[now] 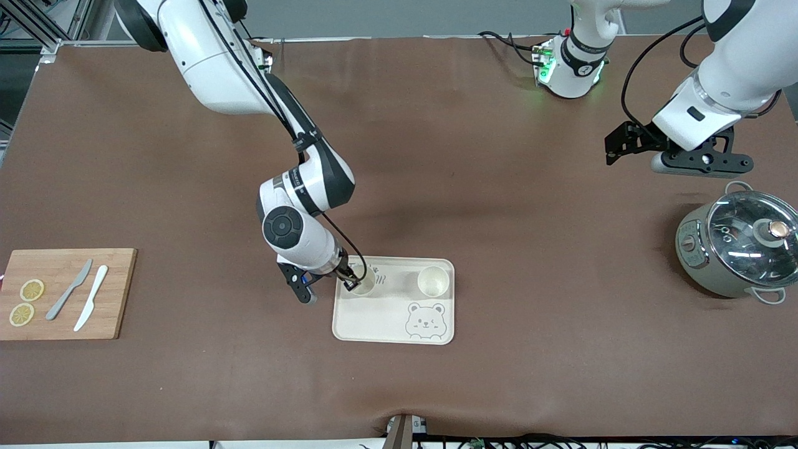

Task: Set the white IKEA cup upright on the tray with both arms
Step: 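Lower the cup beside the first cup and open the right gripper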

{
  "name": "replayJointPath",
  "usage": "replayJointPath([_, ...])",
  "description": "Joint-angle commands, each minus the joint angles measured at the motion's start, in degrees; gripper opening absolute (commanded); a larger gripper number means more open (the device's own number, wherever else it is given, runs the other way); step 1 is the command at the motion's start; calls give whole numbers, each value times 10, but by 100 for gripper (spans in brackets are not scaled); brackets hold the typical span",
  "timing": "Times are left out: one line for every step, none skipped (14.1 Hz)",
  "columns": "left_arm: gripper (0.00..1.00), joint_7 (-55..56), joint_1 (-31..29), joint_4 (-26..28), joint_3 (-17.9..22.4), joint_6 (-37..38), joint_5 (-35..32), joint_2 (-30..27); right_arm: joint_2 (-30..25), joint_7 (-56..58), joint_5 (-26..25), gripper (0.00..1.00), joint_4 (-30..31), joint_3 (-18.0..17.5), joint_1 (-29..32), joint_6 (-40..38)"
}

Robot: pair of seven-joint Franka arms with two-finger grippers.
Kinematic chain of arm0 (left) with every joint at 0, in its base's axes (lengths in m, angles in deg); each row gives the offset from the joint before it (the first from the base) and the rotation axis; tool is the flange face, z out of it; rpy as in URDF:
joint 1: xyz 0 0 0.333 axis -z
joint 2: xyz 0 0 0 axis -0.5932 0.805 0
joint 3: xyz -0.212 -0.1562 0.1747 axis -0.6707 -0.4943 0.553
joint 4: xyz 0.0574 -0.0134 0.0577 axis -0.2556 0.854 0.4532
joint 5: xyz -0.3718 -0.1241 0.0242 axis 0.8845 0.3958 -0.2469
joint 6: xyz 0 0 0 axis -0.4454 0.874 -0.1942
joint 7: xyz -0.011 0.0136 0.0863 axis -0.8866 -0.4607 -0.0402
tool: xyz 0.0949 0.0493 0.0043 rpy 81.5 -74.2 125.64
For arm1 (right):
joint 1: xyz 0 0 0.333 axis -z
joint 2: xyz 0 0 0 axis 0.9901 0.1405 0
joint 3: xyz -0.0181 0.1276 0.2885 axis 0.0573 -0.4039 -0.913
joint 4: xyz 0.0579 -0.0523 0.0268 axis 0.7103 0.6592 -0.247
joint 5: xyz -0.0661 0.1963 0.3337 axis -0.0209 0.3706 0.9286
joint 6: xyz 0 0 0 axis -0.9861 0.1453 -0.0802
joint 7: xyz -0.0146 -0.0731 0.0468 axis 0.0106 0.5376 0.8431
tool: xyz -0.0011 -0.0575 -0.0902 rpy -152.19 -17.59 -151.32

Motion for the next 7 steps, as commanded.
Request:
replayJointPath([100,3,-1,-12,-5,22,-3,1,-11,6,13,100,-40,0,10,-74])
replayJointPath([100,5,-1,-12,-6,23,-3,0,-11,5,13,100,-64,-3,22,-110])
replayJointPath([100,5,0,-13,-6,27,-3,0,-12,4,13,100,-86,-4,26,-149])
replayJointPath([100,4,0,-13,-7,27,-3,1,-14,4,11,100,-106,-2,27,-186])
replayJointPath([100,3,-1,-13,-8,26,-3,2,-15,4,10,100,-126,3,28,-223])
replayJointPath([100,3,-2,-13,-8,26,-3,3,-16,7,9,100,-142,5,32,-253])
replayJointPath([100,4,-1,-13,-8,25,-3,3,-16,8,10,100,-148,2,49,-268])
